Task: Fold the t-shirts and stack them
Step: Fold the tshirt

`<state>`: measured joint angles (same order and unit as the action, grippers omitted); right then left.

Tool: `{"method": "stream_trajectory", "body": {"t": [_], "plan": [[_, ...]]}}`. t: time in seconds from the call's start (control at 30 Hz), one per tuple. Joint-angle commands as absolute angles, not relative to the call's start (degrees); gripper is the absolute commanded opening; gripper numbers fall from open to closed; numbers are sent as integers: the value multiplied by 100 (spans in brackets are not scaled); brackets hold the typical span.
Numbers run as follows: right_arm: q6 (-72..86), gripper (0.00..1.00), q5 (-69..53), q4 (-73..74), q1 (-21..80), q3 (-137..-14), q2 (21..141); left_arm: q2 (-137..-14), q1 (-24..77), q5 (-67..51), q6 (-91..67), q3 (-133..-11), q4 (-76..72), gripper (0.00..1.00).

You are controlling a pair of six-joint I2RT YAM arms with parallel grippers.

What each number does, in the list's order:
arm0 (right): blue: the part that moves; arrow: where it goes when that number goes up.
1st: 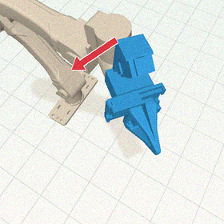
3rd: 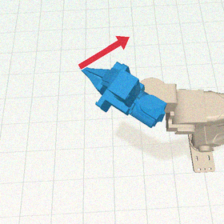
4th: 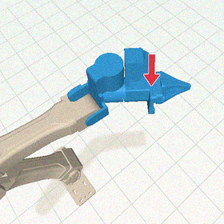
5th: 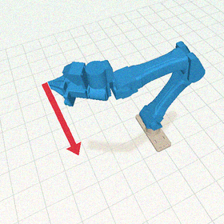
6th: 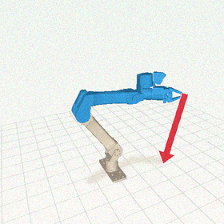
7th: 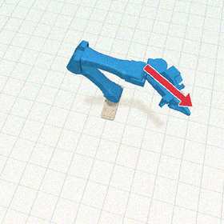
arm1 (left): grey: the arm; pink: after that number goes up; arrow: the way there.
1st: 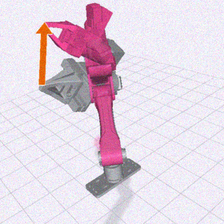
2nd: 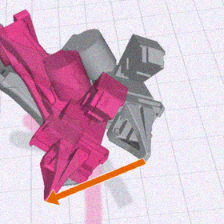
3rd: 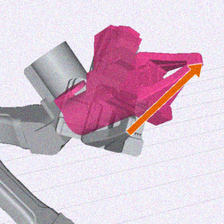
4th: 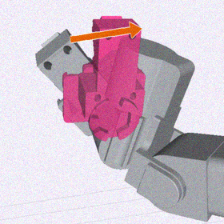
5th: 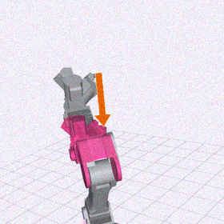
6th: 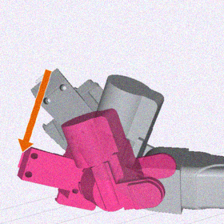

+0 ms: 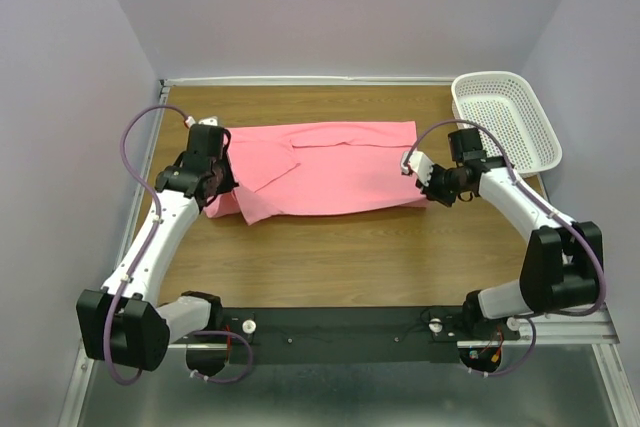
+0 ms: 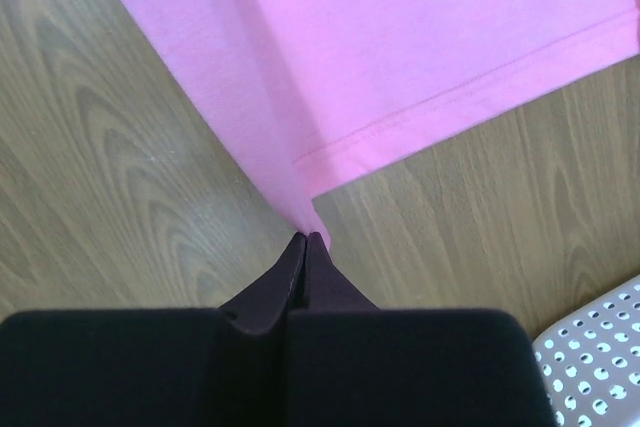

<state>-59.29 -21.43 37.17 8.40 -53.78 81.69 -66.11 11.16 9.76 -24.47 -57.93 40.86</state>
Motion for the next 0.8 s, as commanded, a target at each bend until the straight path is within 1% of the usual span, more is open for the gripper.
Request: {"method": "stream_trajectory", "body": {"t": [0.0, 0.17, 0.47, 0.77], "plan": [[-5818, 0, -2241, 3709, 747, -5695, 8393, -6609, 967, 984, -2320, -5932, 3797, 0], [-5792, 0, -2276, 3683, 703, -5906, 8613, -6750, 818, 967, -2206, -6126, 3674, 0], [-5634, 1, -2426, 3639, 668, -6336, 9105, -7409, 624, 941, -1934, -6635, 3489, 0], [-5493, 1, -2400, 3604, 668, -6732, 9535, -8568, 589, 800, -1556, -7513, 3629, 0]]}}
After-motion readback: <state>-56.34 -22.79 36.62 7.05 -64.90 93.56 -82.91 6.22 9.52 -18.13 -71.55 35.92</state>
